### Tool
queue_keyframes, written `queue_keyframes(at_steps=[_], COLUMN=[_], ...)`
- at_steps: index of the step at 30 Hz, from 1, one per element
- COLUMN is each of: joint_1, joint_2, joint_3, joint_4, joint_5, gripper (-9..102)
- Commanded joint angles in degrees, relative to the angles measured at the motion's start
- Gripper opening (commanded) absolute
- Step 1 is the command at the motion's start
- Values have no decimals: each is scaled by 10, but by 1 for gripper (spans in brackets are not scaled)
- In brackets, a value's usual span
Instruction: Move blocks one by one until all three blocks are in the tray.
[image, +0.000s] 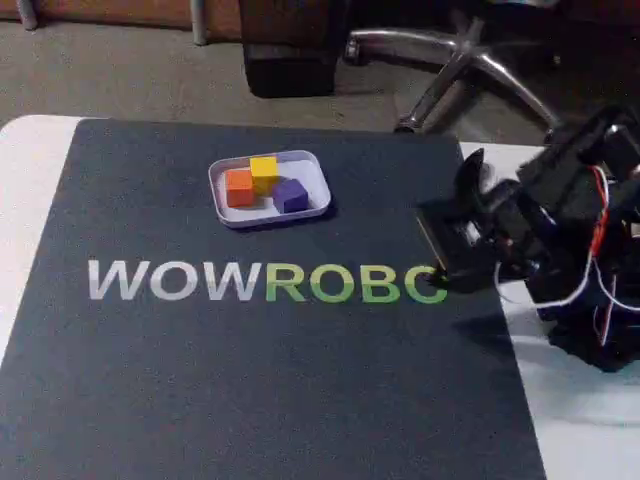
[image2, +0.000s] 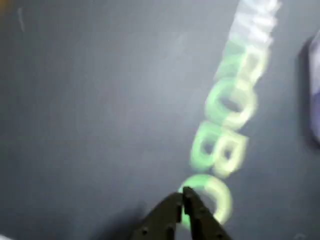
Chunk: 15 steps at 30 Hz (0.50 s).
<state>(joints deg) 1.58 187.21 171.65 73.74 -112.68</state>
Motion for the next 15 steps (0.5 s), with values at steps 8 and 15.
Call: queue_keyframes(at_steps=[8,15], joint_1=[-5,-60], joint_2=[25,24], joint_3=[100,100], joint_4=[-2,2], joint_5=[91,106], gripper=[-8,-4])
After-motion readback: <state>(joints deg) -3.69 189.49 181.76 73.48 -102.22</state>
